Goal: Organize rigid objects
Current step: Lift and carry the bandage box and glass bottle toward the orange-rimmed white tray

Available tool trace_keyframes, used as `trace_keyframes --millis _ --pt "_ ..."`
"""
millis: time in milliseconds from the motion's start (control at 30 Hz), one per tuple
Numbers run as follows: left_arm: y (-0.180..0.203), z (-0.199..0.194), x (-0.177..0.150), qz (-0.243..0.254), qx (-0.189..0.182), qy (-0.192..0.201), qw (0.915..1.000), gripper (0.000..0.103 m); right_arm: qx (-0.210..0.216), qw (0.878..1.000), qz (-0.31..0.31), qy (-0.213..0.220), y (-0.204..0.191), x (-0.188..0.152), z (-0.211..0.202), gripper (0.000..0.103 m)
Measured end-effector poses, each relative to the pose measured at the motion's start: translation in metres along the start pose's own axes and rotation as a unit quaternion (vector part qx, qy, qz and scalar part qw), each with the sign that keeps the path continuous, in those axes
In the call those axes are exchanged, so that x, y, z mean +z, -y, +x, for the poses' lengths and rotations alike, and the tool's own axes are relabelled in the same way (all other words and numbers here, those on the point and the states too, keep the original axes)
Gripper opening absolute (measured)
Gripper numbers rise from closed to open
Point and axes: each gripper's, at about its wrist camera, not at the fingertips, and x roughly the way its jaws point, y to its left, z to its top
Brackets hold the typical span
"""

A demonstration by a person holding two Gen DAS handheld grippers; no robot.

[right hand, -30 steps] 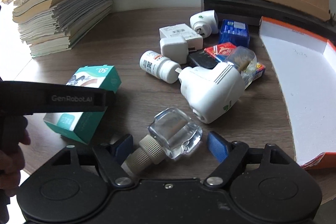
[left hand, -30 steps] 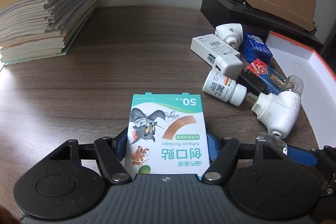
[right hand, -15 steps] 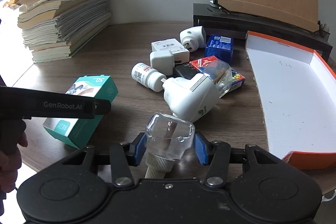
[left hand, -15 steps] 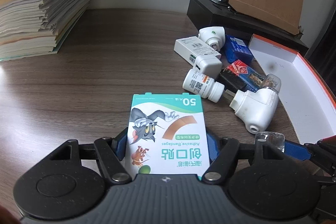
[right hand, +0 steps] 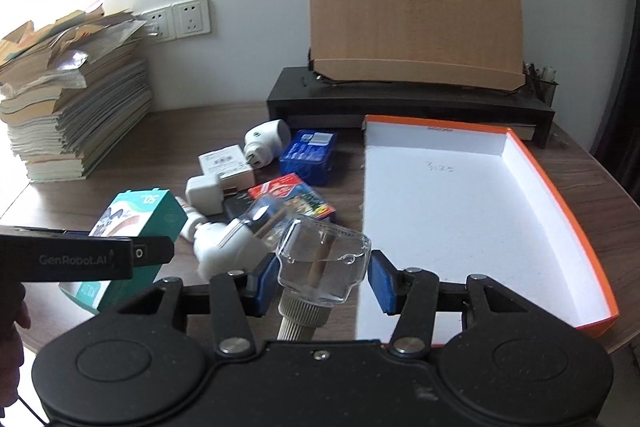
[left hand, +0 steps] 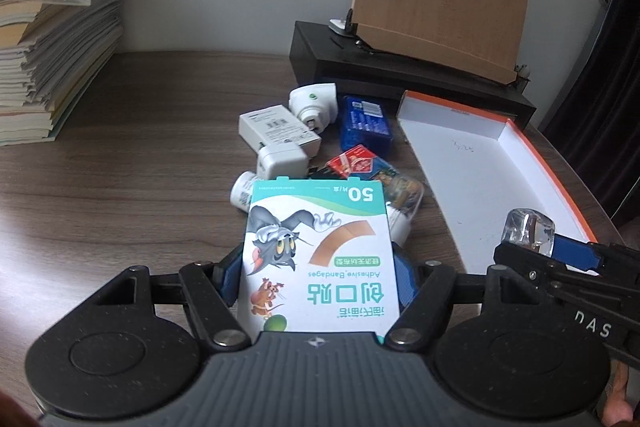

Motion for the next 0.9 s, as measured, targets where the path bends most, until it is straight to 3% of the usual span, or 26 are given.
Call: trace_keyframes --millis 433,667,900 --pt "0.114 0.037 0.038 -0.008 -0.033 0.012 0.9993 0.071 -0.032 0.999 0.012 0.028 0.118 0.039 -0.005 0.060" --pt "0.157 0.061 0.064 -0.007 -0.014 0.032 0.9994 0.071 -0.007 0.999 -0.002 0.041 0.169 0.064 0.004 0.060" --pt "0.179 0.070 0.065 -0.016 0.004 0.032 0.9993 0.071 0.006 0.999 -0.002 0.047 0.195 0.075 0.017 0.060"
